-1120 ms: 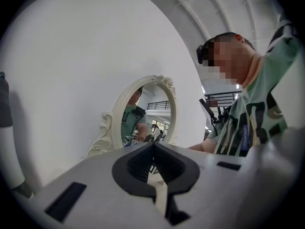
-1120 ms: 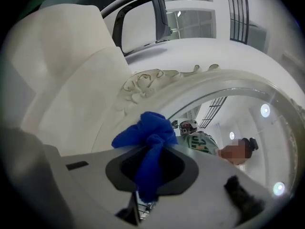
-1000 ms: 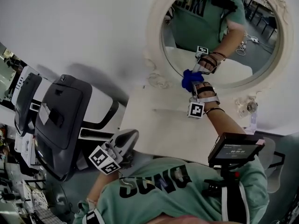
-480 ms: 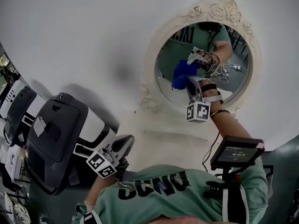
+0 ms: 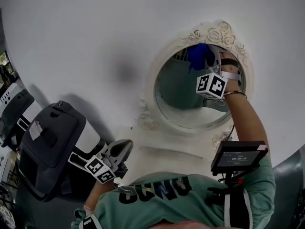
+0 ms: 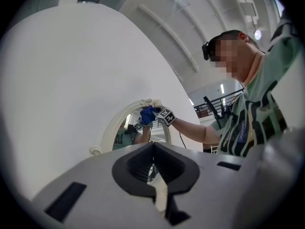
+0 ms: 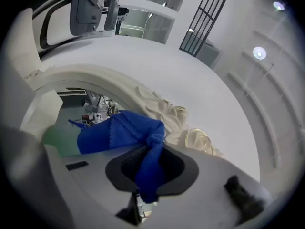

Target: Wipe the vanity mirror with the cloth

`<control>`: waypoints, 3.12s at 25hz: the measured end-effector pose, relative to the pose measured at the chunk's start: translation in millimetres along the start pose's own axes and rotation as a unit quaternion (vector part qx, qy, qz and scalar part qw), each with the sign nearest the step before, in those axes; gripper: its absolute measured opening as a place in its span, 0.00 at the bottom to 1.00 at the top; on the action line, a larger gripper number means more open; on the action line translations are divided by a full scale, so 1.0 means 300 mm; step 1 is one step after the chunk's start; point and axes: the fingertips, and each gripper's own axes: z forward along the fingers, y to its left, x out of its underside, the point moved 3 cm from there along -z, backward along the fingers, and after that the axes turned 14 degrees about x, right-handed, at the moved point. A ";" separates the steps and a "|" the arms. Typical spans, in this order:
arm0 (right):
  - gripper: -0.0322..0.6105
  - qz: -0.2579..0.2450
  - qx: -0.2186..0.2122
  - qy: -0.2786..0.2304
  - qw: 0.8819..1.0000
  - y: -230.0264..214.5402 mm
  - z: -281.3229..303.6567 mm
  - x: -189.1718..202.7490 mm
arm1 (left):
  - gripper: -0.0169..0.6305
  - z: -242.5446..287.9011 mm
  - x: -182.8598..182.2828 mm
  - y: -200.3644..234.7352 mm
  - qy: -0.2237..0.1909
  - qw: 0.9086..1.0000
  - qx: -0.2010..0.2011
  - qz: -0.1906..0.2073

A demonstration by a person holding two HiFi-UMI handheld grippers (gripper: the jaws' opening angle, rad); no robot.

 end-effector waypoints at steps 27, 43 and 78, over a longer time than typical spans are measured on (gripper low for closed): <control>0.13 -0.047 -0.328 -0.013 0.943 1.319 -0.912 0.088 | 0.04 0.017 0.210 -0.013 0.110 0.988 -0.009 -0.105; 0.13 0.018 -0.365 -0.006 0.931 1.141 -0.852 0.058 | 0.04 -0.022 0.141 -0.039 0.087 0.993 0.006 -0.074; 0.13 -0.064 0.005 0.025 0.998 0.420 -0.256 0.064 | 0.04 0.004 0.110 0.039 0.039 0.998 0.039 -0.034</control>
